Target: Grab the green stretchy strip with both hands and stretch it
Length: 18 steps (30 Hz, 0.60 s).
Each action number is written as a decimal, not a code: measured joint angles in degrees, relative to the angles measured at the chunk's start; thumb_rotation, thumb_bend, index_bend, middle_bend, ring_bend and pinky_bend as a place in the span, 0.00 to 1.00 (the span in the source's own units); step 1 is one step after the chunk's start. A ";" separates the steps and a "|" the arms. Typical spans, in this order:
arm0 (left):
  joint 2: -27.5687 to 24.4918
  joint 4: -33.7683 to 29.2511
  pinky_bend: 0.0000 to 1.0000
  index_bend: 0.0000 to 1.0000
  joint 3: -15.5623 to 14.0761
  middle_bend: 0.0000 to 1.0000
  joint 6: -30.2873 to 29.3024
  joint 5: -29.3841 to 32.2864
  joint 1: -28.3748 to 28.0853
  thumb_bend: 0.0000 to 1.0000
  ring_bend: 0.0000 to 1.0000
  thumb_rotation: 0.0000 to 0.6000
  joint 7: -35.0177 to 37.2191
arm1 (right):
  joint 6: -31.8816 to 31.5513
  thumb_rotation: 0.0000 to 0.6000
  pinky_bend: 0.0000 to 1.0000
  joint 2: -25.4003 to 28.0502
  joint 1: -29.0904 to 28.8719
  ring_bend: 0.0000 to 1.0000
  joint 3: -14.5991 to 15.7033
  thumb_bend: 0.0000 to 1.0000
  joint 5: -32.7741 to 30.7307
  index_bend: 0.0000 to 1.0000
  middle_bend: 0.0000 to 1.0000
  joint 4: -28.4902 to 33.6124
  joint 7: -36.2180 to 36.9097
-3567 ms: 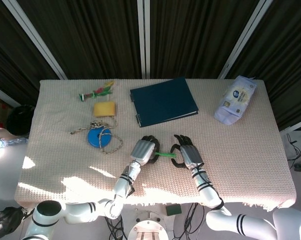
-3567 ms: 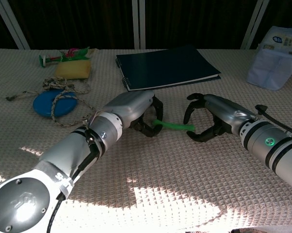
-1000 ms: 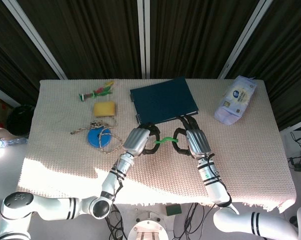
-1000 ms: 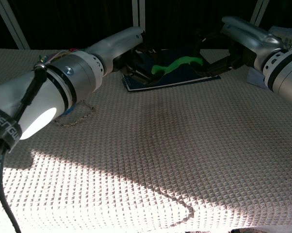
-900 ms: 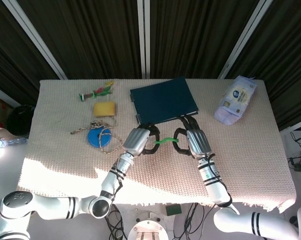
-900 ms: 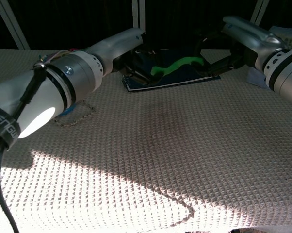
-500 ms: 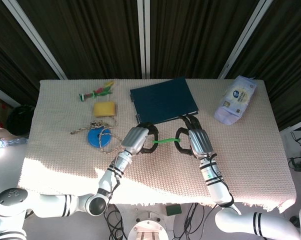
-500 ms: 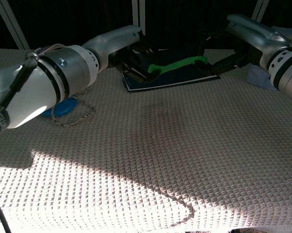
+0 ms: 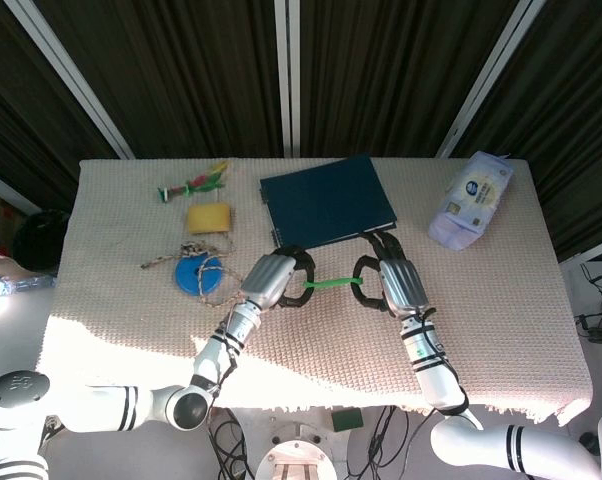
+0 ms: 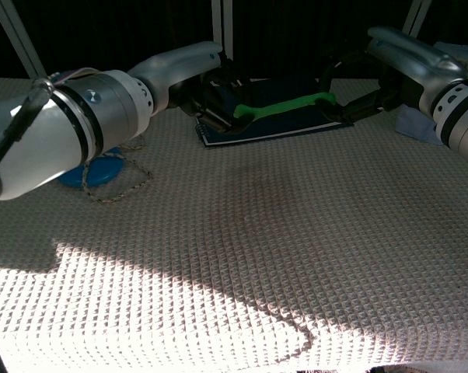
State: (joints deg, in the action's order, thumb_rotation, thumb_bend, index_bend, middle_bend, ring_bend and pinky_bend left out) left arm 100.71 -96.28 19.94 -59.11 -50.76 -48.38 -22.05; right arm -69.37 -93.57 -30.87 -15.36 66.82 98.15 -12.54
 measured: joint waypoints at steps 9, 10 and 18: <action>-0.59 0.00 0.23 0.59 -0.58 0.34 -0.28 0.66 -0.48 0.42 0.20 0.97 0.64 | -0.11 1.00 0.00 0.35 0.19 0.00 0.16 0.43 -0.17 0.63 0.09 -0.19 0.86; -0.68 -0.03 0.23 0.59 -0.64 0.34 -0.30 0.79 -0.54 0.42 0.20 0.97 0.68 | -0.14 1.00 0.00 0.37 0.21 0.00 0.19 0.43 -0.16 0.63 0.09 -0.22 0.93; -1.51 -0.36 0.23 0.59 -1.05 0.34 -0.49 1.18 -0.66 0.42 0.20 0.97 1.27 | -0.43 1.00 0.00 0.61 0.38 0.00 0.26 0.42 -0.19 0.63 0.09 -0.37 1.27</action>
State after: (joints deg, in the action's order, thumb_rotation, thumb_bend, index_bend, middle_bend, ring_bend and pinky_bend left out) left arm 99.21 -96.64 18.89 -59.60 -49.59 -49.04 -20.79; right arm -69.80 -92.96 -30.50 -15.10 66.63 97.78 -11.27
